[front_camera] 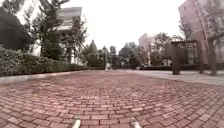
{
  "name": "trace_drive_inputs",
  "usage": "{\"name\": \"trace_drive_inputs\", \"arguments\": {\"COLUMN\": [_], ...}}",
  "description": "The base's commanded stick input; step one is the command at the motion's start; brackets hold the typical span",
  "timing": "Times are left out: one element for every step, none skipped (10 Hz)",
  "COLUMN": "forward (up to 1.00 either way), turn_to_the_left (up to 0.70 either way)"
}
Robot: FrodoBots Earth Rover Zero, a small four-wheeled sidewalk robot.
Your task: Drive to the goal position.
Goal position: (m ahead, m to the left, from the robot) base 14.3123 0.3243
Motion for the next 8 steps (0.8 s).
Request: {"name": "trace_drive_inputs", "arguments": {"forward": [0.70,0.70,0.70,0.70,0.70,0.70,0.70,0.70], "turn_to_the_left": [0.07,0.13,0.02,0.00,0.00,0.00,0.00,0.00]}}
